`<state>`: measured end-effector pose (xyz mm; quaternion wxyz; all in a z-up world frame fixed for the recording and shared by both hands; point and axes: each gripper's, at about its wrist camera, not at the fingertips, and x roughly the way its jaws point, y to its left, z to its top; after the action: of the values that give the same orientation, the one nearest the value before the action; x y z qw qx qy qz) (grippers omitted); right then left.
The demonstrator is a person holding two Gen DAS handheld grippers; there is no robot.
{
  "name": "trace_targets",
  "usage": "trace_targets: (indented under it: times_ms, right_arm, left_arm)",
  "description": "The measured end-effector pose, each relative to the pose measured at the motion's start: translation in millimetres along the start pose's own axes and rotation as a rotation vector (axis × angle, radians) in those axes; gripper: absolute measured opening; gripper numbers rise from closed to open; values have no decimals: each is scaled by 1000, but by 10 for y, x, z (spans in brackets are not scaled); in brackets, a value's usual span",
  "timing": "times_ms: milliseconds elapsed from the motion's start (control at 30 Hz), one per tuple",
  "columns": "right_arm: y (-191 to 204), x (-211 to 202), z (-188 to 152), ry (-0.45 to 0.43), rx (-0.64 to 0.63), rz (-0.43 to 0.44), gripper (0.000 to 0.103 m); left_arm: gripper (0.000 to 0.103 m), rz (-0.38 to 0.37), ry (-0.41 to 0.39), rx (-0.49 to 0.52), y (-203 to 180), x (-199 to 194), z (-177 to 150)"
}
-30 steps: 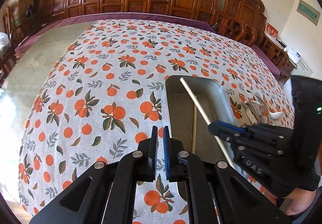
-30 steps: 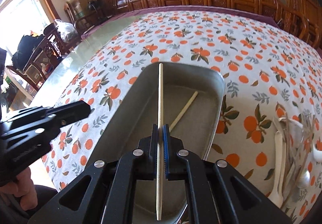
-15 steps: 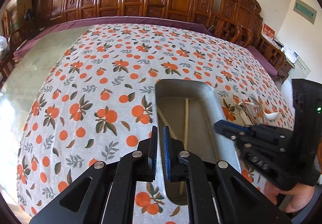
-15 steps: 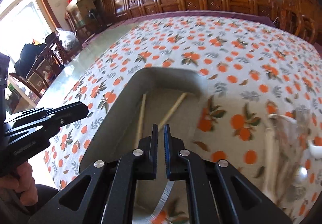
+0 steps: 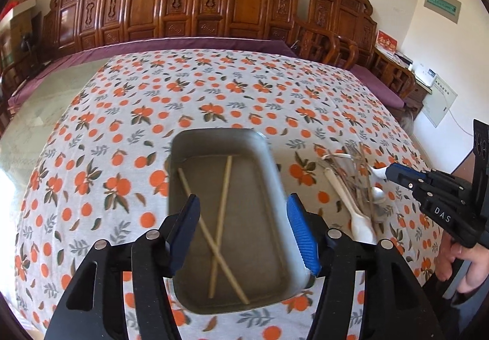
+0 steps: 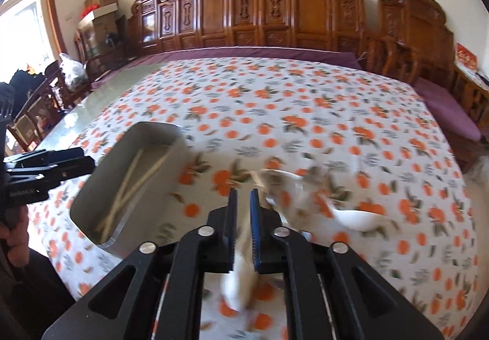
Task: Organize utensils
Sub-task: 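Move the right tool back to the pile and grasp another chopstick, then grasp a white plastic spoon by its handle with the left tool while the right holds its chopstick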
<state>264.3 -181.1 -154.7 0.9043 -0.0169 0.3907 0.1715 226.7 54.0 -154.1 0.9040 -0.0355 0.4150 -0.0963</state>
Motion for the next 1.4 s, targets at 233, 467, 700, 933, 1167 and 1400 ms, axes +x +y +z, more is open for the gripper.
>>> trace_targets:
  times_ms: [233, 467, 700, 933, 1167, 1400]
  right_arm:
    - [-325, 2, -177, 17, 23, -37, 20]
    - [-359, 197, -352, 56, 63, -9, 20]
    - [-340, 422, -491, 106, 111, 0, 33]
    - [-296, 526, -552, 147, 87, -13, 28]
    - [-418, 494, -570, 153, 144, 43, 8]
    - [-549, 326, -537, 115, 199, 89, 6]
  left_arm:
    - [57, -16, -26, 48, -381, 2, -34]
    - [57, -33, -39, 58, -613, 23, -107]
    - [57, -35, -11, 99, -794, 111, -197]
    - [57, -34, 11, 119, -898, 175, -266]
    - [57, -18, 21, 146, -1005, 202, -327]
    - [57, -1, 35, 169, -1108, 233, -389]
